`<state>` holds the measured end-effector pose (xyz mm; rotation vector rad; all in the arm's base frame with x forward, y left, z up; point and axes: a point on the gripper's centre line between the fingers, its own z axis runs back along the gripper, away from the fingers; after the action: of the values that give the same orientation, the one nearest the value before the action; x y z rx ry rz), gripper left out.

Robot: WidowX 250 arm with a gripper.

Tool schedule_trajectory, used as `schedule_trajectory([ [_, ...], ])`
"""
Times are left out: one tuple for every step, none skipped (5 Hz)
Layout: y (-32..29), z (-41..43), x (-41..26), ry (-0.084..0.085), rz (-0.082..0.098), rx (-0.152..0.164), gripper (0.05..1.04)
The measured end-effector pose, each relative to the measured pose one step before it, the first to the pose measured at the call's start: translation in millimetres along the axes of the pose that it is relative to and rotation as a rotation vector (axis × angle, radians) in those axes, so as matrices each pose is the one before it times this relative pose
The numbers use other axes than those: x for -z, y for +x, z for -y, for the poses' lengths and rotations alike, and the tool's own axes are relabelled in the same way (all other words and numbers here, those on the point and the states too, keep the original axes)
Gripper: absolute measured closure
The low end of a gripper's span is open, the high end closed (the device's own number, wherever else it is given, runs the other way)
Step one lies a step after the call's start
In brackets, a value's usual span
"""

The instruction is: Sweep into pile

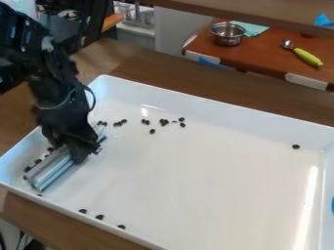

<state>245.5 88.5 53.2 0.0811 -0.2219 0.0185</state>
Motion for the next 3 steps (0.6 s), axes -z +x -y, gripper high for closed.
schedule_trajectory([
  [9.03, 31.69, -9.16, -0.0977, -0.0418, -0.102, 0.705],
  [25.75, 43.05, -18.75, -0.0385, 0.0263, -0.0519, 0.705],
  [15.23, 44.52, -2.3, -0.0095, -0.0032, -0.0296, 0.705],
])
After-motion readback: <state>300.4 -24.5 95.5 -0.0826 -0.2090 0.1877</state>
